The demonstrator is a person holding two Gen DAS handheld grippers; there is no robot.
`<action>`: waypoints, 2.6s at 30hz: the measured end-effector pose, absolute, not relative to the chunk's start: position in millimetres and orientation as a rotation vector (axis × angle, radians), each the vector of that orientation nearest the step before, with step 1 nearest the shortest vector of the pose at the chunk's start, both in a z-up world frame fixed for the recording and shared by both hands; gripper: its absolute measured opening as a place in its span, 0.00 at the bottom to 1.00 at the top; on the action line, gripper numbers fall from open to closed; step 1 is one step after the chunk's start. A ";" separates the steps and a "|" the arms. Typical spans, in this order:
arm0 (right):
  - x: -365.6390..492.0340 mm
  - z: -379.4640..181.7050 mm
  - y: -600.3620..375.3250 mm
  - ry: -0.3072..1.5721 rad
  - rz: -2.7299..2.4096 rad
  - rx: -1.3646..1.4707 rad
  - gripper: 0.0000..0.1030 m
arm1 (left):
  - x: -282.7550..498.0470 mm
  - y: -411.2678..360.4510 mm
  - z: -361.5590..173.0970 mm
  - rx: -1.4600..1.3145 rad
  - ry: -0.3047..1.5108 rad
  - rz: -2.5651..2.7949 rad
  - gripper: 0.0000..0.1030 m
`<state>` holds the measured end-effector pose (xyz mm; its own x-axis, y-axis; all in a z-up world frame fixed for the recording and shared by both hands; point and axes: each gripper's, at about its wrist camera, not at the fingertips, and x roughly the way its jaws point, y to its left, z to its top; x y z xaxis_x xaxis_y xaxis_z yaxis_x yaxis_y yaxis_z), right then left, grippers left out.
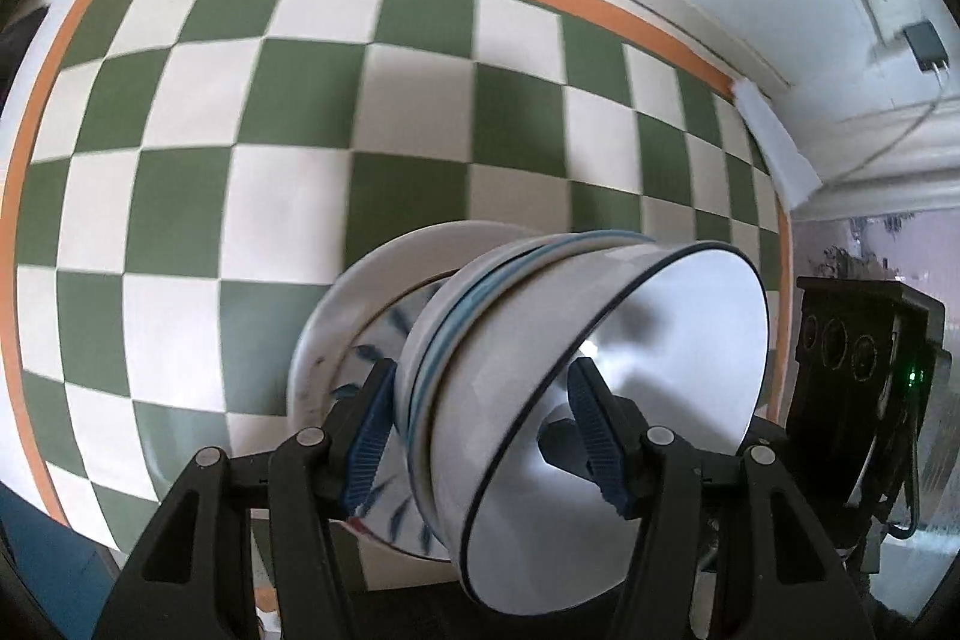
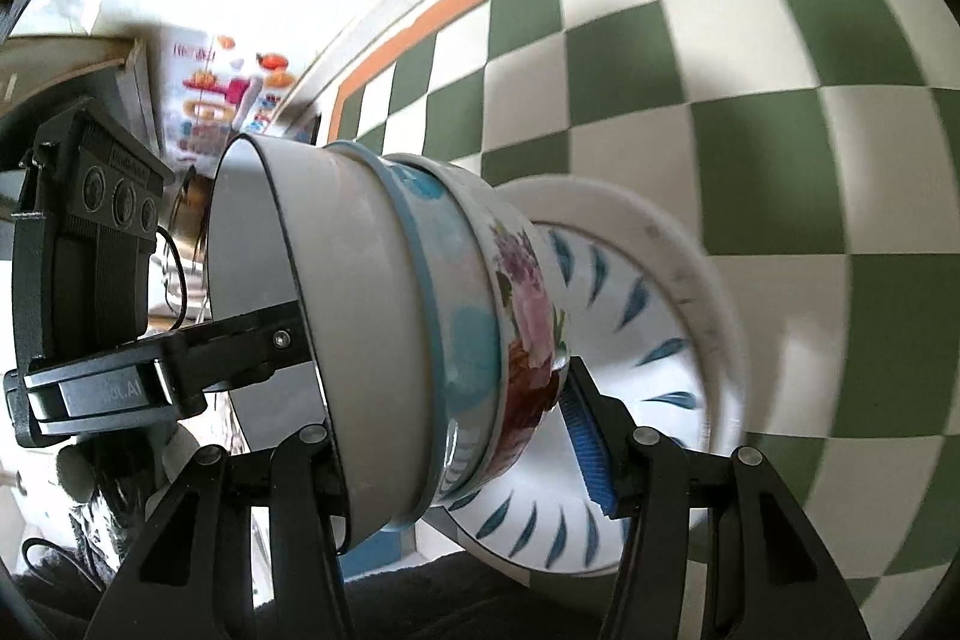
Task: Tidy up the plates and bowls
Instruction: 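Carry the bowl stack with both grippers over the plate stack, then lower the bowl stack onto the plates, open both grippers and withdraw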
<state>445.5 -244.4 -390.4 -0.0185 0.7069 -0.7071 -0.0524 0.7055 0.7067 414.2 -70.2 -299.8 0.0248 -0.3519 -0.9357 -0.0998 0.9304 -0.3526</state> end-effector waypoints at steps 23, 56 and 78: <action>436.3 -413.7 -232.6 1.549 0.644 0.549 0.55 | 399.3 -59.3 -330.2 -0.394 1.585 -0.178 0.54; 404.6 -313.4 -232.6 1.399 0.458 0.289 0.66 | 365.1 -58.9 -245.4 -0.130 1.341 -0.103 0.54; 285.1 -164.7 -206.3 1.033 0.084 0.155 0.96 | 277.9 -29.1 -138.0 0.001 1.041 -0.115 0.92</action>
